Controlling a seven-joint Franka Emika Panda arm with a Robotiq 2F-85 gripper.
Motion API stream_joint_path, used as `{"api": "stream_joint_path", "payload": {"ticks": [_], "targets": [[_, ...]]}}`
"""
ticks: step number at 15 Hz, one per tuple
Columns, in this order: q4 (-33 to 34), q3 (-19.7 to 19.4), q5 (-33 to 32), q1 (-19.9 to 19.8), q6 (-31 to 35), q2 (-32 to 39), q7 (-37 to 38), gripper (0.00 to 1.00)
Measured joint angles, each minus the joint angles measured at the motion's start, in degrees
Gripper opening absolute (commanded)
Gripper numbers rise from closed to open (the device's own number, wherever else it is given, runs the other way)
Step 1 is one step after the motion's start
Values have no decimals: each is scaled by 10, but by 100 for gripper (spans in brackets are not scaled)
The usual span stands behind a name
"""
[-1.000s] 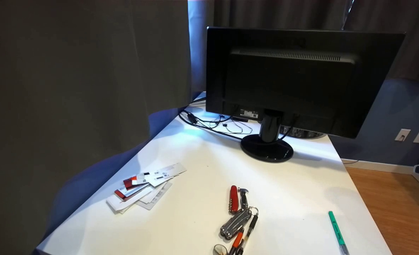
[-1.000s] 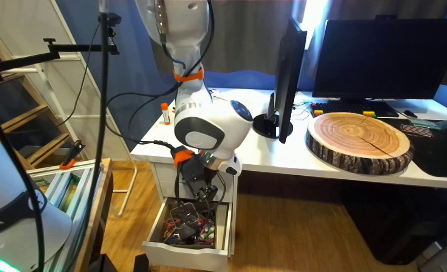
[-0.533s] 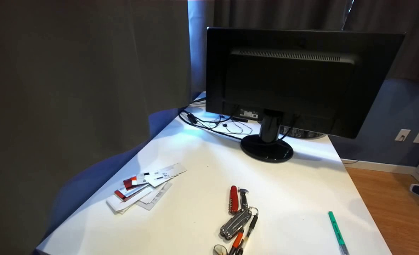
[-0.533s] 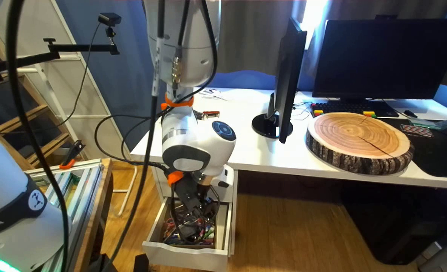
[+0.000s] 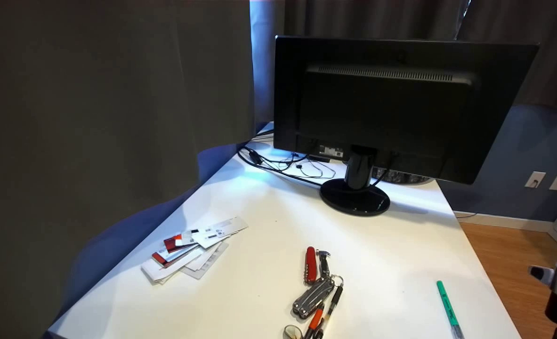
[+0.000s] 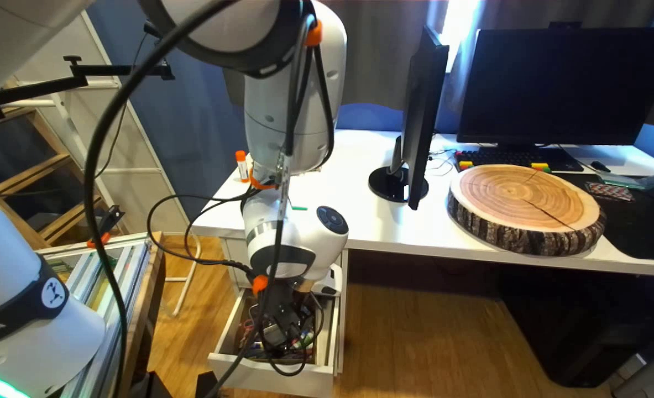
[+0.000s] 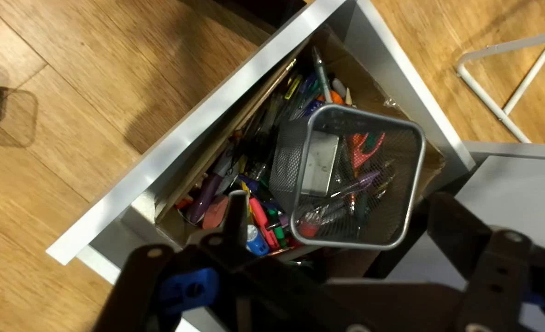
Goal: Remove the basket from the box in the drawer, put it on the desk and put the green pencil on the desk inside the basket
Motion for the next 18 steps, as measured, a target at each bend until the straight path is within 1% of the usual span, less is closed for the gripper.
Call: {"api": "stream_joint_path", "payload": {"ticks": [9, 14, 15, 16, 18], "targets": [[12, 2, -20, -4, 2, 16, 5, 100], [34, 4, -50, -6, 43, 56, 4, 100], [40, 4, -55, -6, 49, 65, 4, 98], [46, 4, -61, -6, 53, 75, 4, 76], [60, 4, -71, -6, 59, 94, 4, 70]]}}
